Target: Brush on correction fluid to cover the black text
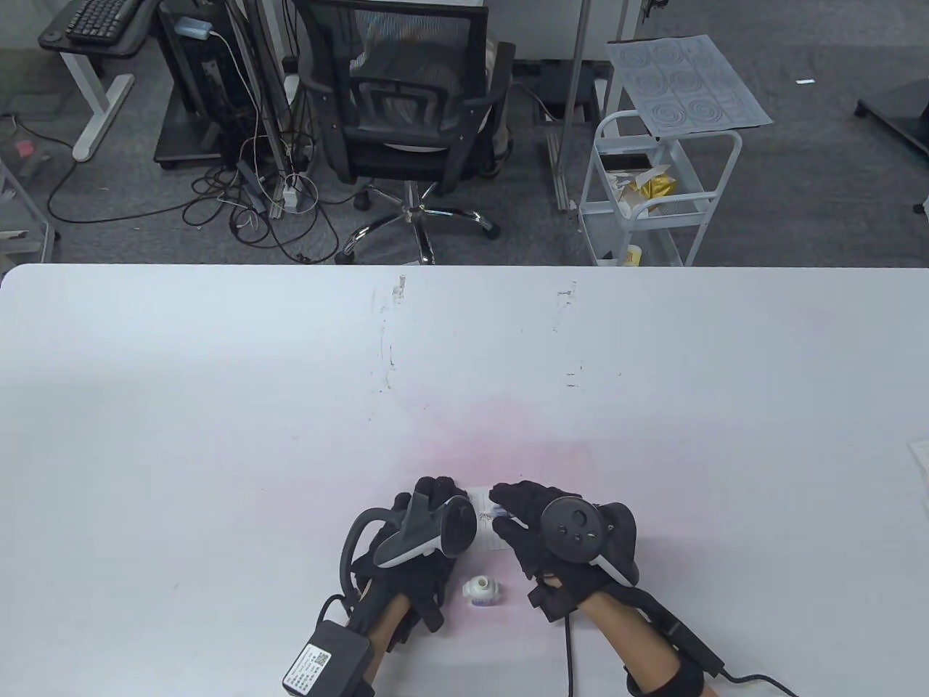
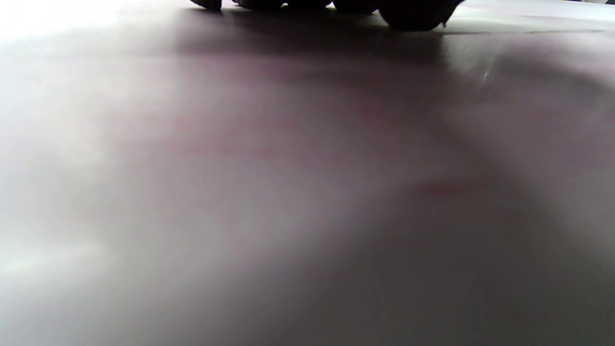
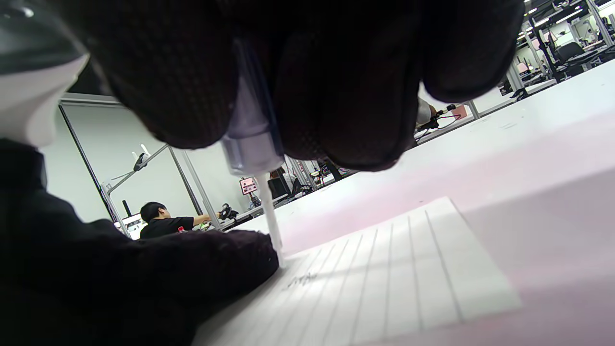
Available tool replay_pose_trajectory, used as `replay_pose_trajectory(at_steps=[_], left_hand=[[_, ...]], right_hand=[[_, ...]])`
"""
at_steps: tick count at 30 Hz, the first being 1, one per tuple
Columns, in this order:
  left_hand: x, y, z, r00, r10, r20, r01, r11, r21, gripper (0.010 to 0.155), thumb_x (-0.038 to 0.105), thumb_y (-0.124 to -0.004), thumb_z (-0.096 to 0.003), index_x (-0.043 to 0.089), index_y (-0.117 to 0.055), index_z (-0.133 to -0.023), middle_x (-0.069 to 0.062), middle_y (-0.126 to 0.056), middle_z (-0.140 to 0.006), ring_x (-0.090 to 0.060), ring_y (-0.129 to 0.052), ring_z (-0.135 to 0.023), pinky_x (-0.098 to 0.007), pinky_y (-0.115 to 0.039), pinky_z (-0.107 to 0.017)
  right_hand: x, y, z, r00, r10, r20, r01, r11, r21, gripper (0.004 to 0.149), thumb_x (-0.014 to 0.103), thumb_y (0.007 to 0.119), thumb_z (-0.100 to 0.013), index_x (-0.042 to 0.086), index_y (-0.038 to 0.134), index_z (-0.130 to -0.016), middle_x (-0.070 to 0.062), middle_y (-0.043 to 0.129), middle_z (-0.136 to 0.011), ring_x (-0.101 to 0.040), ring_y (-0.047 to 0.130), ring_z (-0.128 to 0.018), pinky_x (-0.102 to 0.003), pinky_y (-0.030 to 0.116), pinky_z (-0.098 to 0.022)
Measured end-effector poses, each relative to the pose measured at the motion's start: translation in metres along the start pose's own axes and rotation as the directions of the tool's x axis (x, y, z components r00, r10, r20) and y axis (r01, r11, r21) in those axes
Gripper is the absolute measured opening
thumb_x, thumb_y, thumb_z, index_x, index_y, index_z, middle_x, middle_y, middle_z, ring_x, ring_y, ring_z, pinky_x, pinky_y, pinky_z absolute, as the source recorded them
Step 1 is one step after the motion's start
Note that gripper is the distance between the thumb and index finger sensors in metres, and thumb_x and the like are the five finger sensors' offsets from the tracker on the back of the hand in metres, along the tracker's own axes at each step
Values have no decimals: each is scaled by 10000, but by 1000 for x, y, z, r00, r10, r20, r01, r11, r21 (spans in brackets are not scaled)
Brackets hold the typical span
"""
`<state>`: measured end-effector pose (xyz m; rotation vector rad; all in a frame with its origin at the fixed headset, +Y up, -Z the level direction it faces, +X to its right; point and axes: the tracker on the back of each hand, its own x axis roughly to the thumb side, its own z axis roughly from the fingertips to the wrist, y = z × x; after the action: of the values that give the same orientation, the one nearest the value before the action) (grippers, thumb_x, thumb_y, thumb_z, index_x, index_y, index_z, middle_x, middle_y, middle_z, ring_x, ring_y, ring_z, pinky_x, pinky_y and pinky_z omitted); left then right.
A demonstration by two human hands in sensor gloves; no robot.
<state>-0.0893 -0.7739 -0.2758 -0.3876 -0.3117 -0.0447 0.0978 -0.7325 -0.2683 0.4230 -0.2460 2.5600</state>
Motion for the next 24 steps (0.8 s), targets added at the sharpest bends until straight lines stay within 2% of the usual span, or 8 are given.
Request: replay_pose_trajectory(at_steps=[24], left_hand=[[0,0,0,1000,-4,-4,4,1000,-5,626,443,-583,-520,305,-331,-1076,8,-273,-1182,-262,-363,-1146,-455,-413,-854]], right_hand=[[-2,0,-1,999,41,0,-41,997,64,462,398,919,-333,251,868,-769,-35,922,-727,-291,1030,-551,-539,757,-537]])
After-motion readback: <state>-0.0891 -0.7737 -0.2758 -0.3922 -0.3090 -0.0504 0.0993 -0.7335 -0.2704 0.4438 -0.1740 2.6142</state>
